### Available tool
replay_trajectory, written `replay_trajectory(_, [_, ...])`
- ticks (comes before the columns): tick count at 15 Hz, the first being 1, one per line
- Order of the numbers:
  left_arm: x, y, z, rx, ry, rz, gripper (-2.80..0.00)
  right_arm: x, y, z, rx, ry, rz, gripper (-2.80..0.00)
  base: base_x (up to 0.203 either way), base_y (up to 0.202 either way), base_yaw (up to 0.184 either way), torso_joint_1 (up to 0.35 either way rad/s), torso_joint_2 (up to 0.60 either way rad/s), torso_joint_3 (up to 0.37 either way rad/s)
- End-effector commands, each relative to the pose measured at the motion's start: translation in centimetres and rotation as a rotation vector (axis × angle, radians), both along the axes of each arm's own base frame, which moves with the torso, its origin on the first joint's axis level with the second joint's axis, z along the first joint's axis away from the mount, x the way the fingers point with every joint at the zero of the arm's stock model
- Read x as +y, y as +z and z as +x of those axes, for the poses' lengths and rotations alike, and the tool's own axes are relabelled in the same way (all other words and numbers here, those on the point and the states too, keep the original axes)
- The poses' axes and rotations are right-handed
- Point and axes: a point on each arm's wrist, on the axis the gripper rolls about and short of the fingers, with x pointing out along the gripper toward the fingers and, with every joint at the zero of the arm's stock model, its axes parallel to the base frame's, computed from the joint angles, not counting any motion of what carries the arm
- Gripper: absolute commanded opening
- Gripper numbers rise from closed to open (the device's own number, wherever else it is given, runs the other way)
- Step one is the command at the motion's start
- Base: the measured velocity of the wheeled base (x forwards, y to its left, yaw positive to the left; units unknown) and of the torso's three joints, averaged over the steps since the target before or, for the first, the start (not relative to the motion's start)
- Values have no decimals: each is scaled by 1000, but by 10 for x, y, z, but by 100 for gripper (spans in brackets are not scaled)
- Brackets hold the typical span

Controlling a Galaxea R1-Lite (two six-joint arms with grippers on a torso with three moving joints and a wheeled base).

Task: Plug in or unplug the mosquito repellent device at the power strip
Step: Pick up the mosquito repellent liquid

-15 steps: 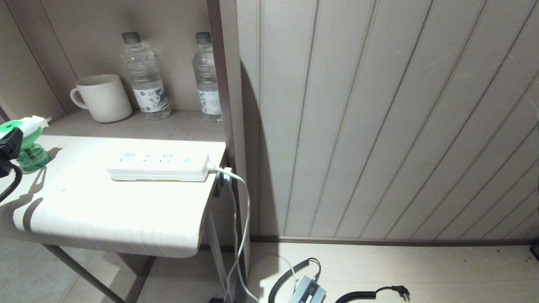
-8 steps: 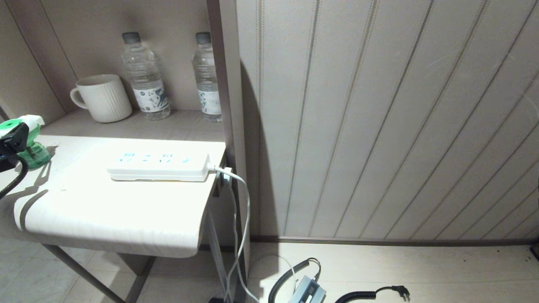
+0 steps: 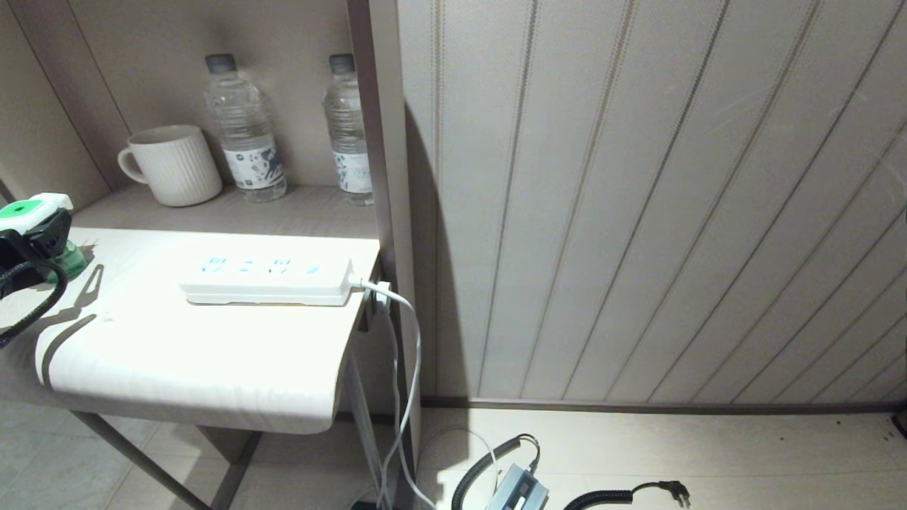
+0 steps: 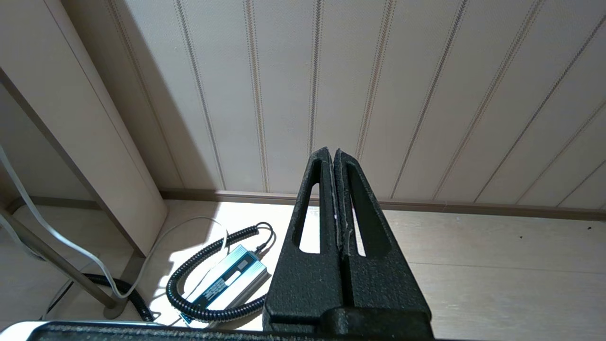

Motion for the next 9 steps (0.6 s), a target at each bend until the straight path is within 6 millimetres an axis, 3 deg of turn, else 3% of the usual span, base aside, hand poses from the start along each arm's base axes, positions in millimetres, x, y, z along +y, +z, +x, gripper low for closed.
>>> replay_trajectory(1, [-1,2,-1,-13,-4,2,0,0,0,0,0,0,0,-280,0,0,0,0,0,0])
replay_trajectory(9, [-2,3,-1,-23,-23,69,0,0,0,0,0,1,0,-280,0,0,0,0,0,0])
